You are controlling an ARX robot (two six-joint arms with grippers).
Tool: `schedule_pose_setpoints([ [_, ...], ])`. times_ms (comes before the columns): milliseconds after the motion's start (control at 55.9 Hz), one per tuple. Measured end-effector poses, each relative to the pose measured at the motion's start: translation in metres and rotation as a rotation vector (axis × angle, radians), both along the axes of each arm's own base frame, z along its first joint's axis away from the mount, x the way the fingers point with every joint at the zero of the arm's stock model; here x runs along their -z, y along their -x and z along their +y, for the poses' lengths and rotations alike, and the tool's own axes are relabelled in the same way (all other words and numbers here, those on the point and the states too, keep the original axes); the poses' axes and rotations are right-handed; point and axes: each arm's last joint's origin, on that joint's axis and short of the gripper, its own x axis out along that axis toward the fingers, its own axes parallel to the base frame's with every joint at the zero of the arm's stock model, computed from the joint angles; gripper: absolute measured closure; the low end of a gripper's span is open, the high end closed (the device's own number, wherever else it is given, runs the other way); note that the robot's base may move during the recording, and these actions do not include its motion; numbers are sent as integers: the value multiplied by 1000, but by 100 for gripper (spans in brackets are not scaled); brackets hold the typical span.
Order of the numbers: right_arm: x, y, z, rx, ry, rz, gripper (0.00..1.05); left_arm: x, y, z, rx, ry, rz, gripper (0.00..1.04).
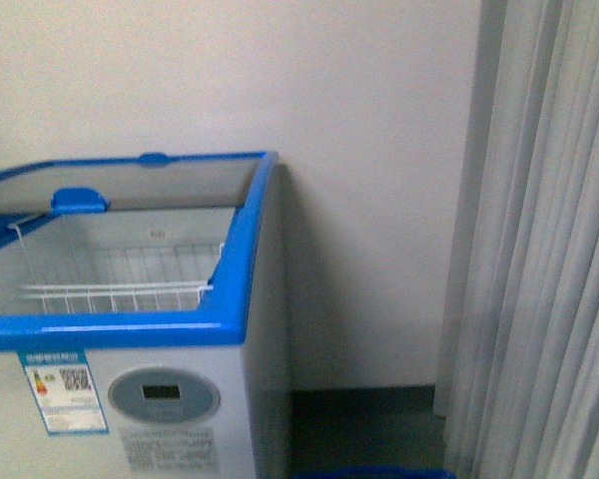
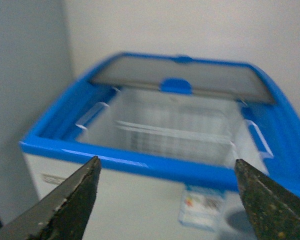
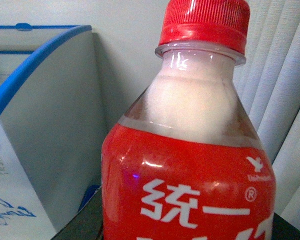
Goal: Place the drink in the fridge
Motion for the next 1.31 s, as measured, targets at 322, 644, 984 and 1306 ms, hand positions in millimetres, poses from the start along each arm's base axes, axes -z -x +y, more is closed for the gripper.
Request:
schedule_pose_setpoints([
  [322,0,0,0,-2,0,0,63,21,22,-15,38,-13,26,83],
  [644,0,0,0,-3,0,0,63,33,36,-29,39,-16,28,102],
  [984,0,0,0,0,0,0,63,44,47,-29,39,-17,16,102],
  [1306,0,0,0,0,0,0,63,43,54,-29,40,-18,10,102],
])
